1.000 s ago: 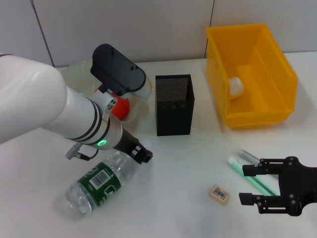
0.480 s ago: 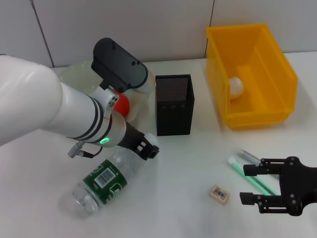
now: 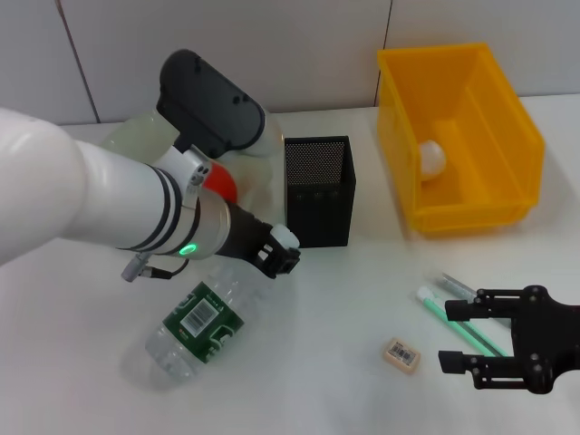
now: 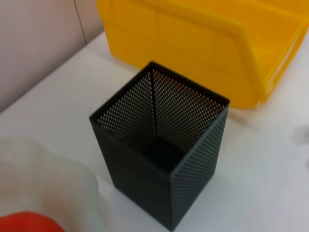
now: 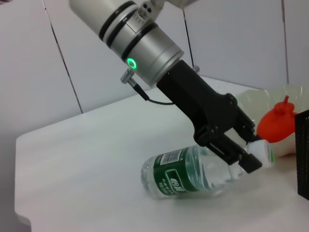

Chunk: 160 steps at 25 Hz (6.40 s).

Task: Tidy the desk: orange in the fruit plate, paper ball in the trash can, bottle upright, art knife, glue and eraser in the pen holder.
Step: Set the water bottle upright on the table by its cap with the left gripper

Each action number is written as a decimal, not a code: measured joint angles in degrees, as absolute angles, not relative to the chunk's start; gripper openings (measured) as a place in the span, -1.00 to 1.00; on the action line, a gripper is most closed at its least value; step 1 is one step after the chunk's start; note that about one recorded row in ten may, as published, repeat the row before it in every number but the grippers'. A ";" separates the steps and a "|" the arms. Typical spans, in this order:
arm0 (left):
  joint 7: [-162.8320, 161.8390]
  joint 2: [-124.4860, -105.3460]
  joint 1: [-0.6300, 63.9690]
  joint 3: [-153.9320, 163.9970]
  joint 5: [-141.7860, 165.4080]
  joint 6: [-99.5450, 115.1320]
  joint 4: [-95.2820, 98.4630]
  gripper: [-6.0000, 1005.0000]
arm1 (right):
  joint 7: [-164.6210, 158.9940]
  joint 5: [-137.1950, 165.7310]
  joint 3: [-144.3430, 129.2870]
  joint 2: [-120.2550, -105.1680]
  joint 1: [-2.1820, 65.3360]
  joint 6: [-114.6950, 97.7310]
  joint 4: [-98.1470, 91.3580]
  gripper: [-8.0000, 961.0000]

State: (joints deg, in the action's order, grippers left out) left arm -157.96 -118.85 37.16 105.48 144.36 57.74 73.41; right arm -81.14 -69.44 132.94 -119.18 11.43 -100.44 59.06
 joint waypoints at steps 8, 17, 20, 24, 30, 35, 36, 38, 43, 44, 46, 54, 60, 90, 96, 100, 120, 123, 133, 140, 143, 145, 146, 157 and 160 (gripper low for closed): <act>-156.14 -118.74 33.73 104.61 144.47 57.44 77.22 -0.12 | -81.52 -69.67 132.99 -119.18 11.51 -100.36 59.06 0.40; -156.10 -118.65 30.84 104.28 145.77 57.53 81.86 -0.12 | -81.66 -69.70 132.98 -119.18 11.52 -99.73 59.06 0.40; -156.05 -118.65 30.42 103.96 145.79 57.70 82.50 -0.12 | -81.73 -69.70 132.98 -119.18 11.52 -99.67 59.06 0.40; -156.01 -118.65 30.05 103.82 145.82 57.79 83.00 -0.12 | -81.74 -69.70 133.03 -119.18 11.52 -99.66 58.99 0.40; -156.00 -118.65 29.42 103.84 145.81 57.80 84.16 -0.12 | -81.74 -69.74 133.07 -119.18 11.51 -99.66 58.91 0.40; -156.00 -118.70 28.77 103.91 145.51 57.76 85.49 -0.12 | -81.74 -69.83 133.07 -119.18 11.51 -99.66 58.88 0.40; -156.00 -118.72 28.74 103.97 145.46 57.73 85.62 -0.12 | -81.74 -69.85 133.07 -119.18 11.51 -99.67 58.88 0.40; -156.00 -118.74 28.73 104.11 145.41 57.68 85.94 -0.12 | -81.74 -69.87 133.07 -119.18 11.51 -99.67 58.88 0.40; -156.00 -118.74 28.14 103.93 145.33 57.41 86.86 -0.12 | -81.74 -69.88 133.07 -119.18 11.52 -99.61 58.88 0.40; -156.00 -118.74 28.14 103.93 145.33 57.41 86.86 -0.12 | -81.74 -69.88 133.07 -119.18 11.52 -99.61 58.88 0.40; -156.00 -118.74 28.06 103.91 145.32 57.36 87.01 -0.12 | -81.74 -69.88 133.06 -119.18 11.52 -99.51 58.89 0.40; -156.00 -118.74 27.41 103.77 145.27 56.46 88.15 -0.12 | -81.75 -69.88 133.06 -119.18 11.56 -99.18 58.89 0.40; -156.00 -118.74 27.24 103.50 145.27 55.80 88.23 -0.12 | -82.21 -69.88 133.06 -119.15 11.78 -99.09 58.89 0.40; -153.36 -118.64 24.77 101.85 140.95 51.46 89.39 -0.12 | -82.36 -69.53 133.07 -119.09 11.96 -98.96 58.88 0.40; -153.02 -118.65 24.22 101.63 140.69 50.72 89.36 -0.12 | -82.36 -69.45 133.07 -119.09 12.03 -98.96 58.89 0.40; -152.66 -118.69 23.68 101.63 140.69 49.83 89.31 -0.12 | -82.36 -69.42 133.07 -119.09 12.05 -98.97 58.89 0.40; -151.76 -118.66 23.05 101.82 140.43 47.26 89.29 -0.11 | -82.42 -69.42 133.07 -119.09 12.04 -98.97 58.89 0.40; -151.57 -118.66 22.86 101.81 139.72 47.03 89.20 -0.11 | -82.44 -69.42 133.07 -119.09 12.04 -98.97 58.89 0.40; -150.19 -118.65 22.33 101.64 138.67 46.92 89.01 -0.11 | -82.51 -69.43 133.07 -119.09 12.12 -98.84 58.89 0.40; -148.89 -118.65 21.18 101.30 138.50 46.24 89.27 -0.11 | -82.78 -69.44 133.07 -119.09 12.13 -98.18 58.82 0.40; -148.81 -118.65 20.71 100.65 138.44 46.27 89.51 -0.11 | -83.03 -69.44 133.07 -119.09 12.17 -98.17 58.80 0.40; -148.80 -118.65 20.58 100.62 138.44 46.29 89.54 -0.11 | -83.04 -69.44 133.07 -119.09 12.21 -98.17 58.80 0.40; -148.80 -118.65 20.43 100.61 138.44 46.34 89.65 -0.11 | -83.04 -69.44 133.07 -119.09 12.21 -98.17 58.80 0.40; -148.79 -118.56 18.18 100.62 138.43 47.19 92.07 -0.11 | -83.21 -69.43 133.07 -119.09 12.22 -98.02 58.70 0.40; -148.79 -118.56 17.47 100.63 138.43 47.95 93.09 -0.11 | -83.23 -69.44 133.06 -119.09 12.22 -97.63 58.55 0.40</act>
